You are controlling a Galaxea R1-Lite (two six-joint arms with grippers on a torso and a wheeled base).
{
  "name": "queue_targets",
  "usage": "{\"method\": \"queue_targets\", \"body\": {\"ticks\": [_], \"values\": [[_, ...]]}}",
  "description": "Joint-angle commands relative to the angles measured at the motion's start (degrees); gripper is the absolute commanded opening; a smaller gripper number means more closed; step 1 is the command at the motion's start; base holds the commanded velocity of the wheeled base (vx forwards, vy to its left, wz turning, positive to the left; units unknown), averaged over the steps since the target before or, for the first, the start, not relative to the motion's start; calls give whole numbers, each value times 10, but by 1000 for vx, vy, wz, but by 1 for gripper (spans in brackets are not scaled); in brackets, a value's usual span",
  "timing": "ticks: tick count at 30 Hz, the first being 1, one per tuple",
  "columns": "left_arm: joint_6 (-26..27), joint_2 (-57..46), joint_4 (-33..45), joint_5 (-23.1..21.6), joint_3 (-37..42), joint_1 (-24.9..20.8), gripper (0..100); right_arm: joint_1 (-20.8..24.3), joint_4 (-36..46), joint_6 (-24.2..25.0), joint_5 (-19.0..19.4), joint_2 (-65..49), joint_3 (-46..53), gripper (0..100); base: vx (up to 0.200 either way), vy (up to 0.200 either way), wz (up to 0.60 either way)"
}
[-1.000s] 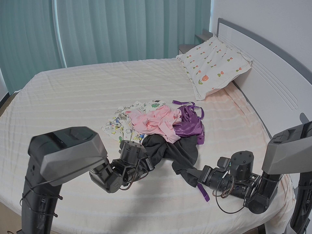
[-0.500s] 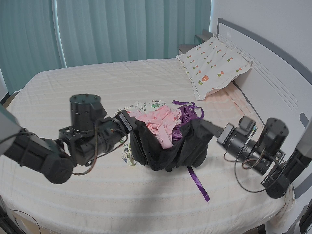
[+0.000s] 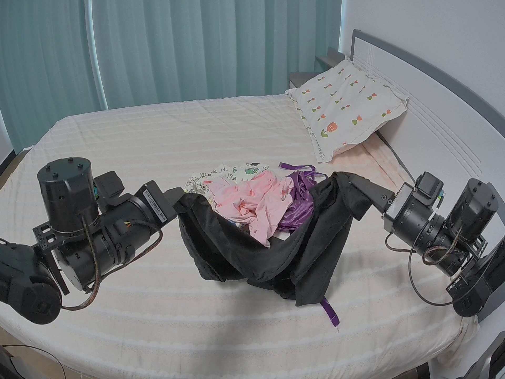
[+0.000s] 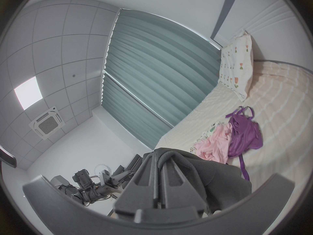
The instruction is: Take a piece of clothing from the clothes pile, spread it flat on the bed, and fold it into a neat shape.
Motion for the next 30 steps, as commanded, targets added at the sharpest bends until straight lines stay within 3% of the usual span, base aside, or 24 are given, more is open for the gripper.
{"method": "queue_targets", "body": {"ticks": [1,6,9,15,20,26,30], "values": [[0,5,-31,-1,47,0,0,10,-6,2,-1,31,27,0,0,0,0],[-18,14,-79,-1,90,0,0,30,-6,15,-3,30,52,0,0,0,0],[-54,16,-99,-3,111,0,0,30,-6,18,-3,31,68,0,-200,0,0],[-77,12,-101,-2,136,1,0,30,-6,24,-4,31,72,0,-200,0,0],[-82,16,-101,-2,149,1,0,29,-6,24,-10,37,74,0,0,0,0],[-134,13,-101,-15,150,8,0,30,-6,24,-11,36,75,0,0,0,0],[-138,12,-101,-20,148,22,0,30,-6,23,-12,33,75,0,0,200,0]]}}
